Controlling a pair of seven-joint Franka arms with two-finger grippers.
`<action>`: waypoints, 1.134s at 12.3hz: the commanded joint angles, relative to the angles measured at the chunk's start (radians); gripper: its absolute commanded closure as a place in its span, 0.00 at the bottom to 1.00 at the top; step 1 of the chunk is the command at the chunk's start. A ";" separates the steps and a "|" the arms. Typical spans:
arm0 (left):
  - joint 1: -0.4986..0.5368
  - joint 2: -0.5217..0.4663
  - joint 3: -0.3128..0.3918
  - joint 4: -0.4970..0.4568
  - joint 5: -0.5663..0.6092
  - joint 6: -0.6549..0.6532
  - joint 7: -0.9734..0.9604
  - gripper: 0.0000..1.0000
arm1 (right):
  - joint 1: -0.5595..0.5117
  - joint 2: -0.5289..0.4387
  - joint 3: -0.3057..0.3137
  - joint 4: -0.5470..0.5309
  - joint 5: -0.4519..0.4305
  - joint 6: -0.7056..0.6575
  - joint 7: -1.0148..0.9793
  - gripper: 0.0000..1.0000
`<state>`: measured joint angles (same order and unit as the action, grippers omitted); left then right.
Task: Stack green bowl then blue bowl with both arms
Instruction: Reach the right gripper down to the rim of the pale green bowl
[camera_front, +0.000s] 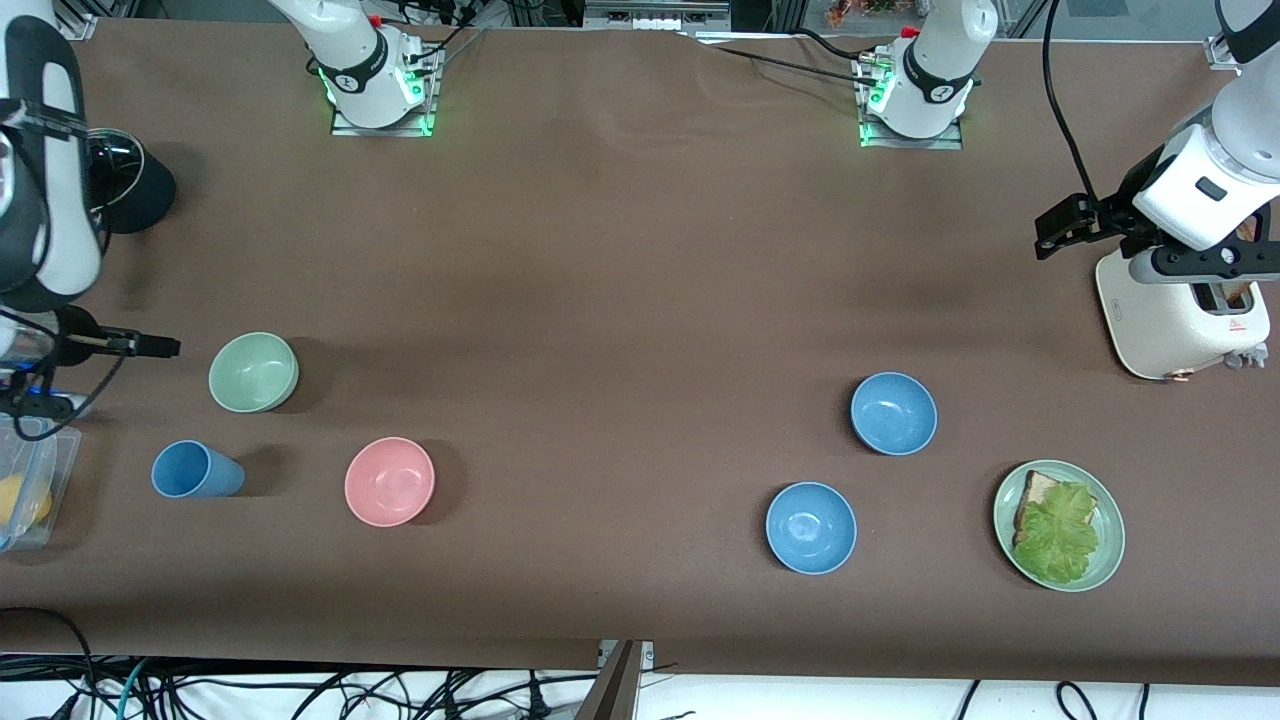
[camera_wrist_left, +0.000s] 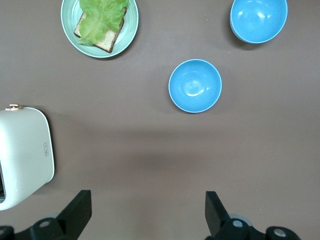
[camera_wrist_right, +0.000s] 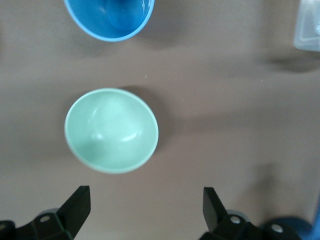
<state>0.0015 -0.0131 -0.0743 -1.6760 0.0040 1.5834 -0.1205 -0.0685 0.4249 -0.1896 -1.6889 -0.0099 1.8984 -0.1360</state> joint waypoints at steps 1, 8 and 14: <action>0.006 -0.007 -0.009 0.009 0.017 -0.019 -0.005 0.00 | -0.007 -0.048 0.009 -0.210 0.004 0.201 -0.078 0.01; 0.006 -0.007 -0.009 0.009 0.017 -0.019 -0.005 0.00 | -0.014 0.005 -0.001 -0.368 0.010 0.525 -0.138 0.01; 0.006 -0.007 -0.009 0.009 0.017 -0.019 -0.004 0.00 | -0.046 0.063 0.002 -0.376 0.025 0.613 -0.160 0.11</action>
<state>0.0015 -0.0131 -0.0744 -1.6761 0.0040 1.5826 -0.1205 -0.0926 0.4836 -0.1971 -2.0593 -0.0081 2.4901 -0.2646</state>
